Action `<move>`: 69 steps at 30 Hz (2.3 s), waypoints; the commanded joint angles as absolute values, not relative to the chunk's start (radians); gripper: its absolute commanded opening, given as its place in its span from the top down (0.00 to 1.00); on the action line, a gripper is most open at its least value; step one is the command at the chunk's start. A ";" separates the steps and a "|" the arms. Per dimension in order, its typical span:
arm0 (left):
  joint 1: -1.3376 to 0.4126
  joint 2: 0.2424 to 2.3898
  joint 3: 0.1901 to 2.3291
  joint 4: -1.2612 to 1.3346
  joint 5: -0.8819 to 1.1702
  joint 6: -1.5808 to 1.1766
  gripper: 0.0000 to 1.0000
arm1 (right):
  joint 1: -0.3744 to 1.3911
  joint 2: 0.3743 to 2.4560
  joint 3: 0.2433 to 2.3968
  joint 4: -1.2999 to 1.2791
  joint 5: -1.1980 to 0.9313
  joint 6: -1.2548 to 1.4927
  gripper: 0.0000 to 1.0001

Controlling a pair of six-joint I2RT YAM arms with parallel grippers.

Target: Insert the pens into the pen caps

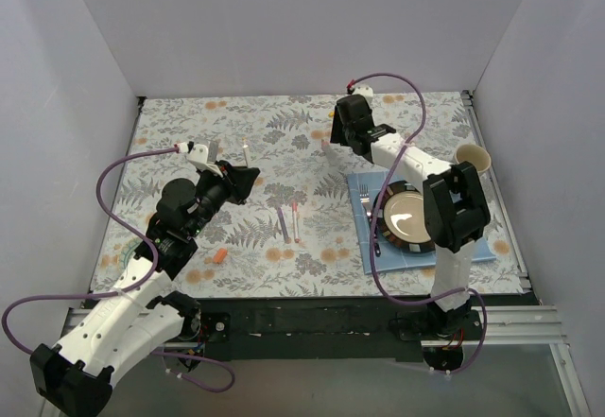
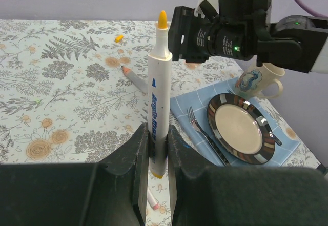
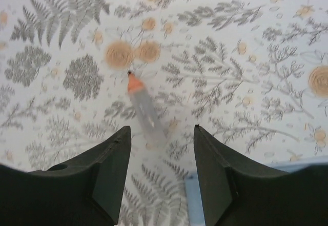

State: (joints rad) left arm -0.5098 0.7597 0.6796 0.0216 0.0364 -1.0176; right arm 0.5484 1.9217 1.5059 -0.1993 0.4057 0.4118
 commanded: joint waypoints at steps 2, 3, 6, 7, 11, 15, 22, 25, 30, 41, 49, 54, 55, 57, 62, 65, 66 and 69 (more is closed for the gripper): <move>-0.512 0.755 0.676 0.023 0.023 -1.008 1.00 | 0.468 2.020 1.526 0.065 0.367 0.373 0.39; -0.512 0.752 0.676 0.023 0.021 -1.008 1.00 | 0.457 2.031 1.520 0.169 0.348 0.362 0.36; -0.514 0.750 0.672 0.025 0.012 -1.003 1.00 | 0.404 2.118 1.613 0.241 0.220 0.386 0.32; -0.512 0.752 0.672 0.025 0.012 -1.005 1.00 | 0.376 2.179 1.652 0.241 0.122 0.396 0.30; -0.514 0.759 0.669 0.028 -0.018 -1.002 1.00 | 0.327 2.328 1.850 0.245 -0.039 0.500 0.30; -0.514 0.788 0.675 0.026 -0.017 -1.002 1.00 | 0.304 2.453 2.009 0.236 -0.080 0.523 0.30; -0.514 0.813 0.673 0.028 -0.018 -1.000 1.00 | 0.296 2.569 1.994 0.523 -0.049 0.558 0.32; -0.512 0.822 0.672 0.032 -0.025 -0.999 1.00 | 0.298 2.646 2.115 0.514 -0.048 0.586 0.32; -0.514 0.844 0.672 0.037 -0.028 -0.997 1.00 | 0.298 2.721 2.221 0.537 -0.042 0.626 0.31; -0.512 0.867 0.675 0.040 -0.015 -1.000 1.00 | 0.299 2.706 2.175 0.569 -0.063 0.637 0.31; -0.514 0.882 0.680 0.048 0.047 -1.014 1.00 | 0.296 2.485 1.981 0.569 -0.186 0.574 0.31; -0.511 0.885 0.701 0.057 0.093 -1.069 1.00 | 0.296 2.202 1.671 0.548 -0.253 0.513 0.31; -0.509 0.885 0.704 0.055 0.104 -1.080 1.00 | 0.296 2.162 1.633 0.528 -0.264 0.505 0.32; -0.509 0.884 0.722 0.035 0.107 -1.115 1.00 | 0.296 2.055 1.530 0.486 -0.310 0.482 0.32; -0.506 0.865 0.724 0.015 0.133 -1.189 1.00 | 0.302 1.869 1.358 0.359 -0.437 0.502 0.37; -0.508 0.850 0.715 0.037 0.162 -1.235 1.00 | 0.325 1.746 1.191 0.460 -0.598 0.548 0.41; -0.508 0.848 0.715 0.044 0.190 -1.259 1.00 | 0.346 1.685 1.149 0.472 -0.656 0.555 0.42; -0.506 0.859 0.716 0.072 0.236 -1.302 1.00 | 0.399 1.556 0.996 0.549 -0.722 0.572 0.41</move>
State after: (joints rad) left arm -0.5098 0.8745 0.6876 0.0315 0.1528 -1.2201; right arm 0.3260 1.6848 1.1427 0.4675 -0.5304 0.5392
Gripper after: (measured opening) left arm 0.140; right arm 0.587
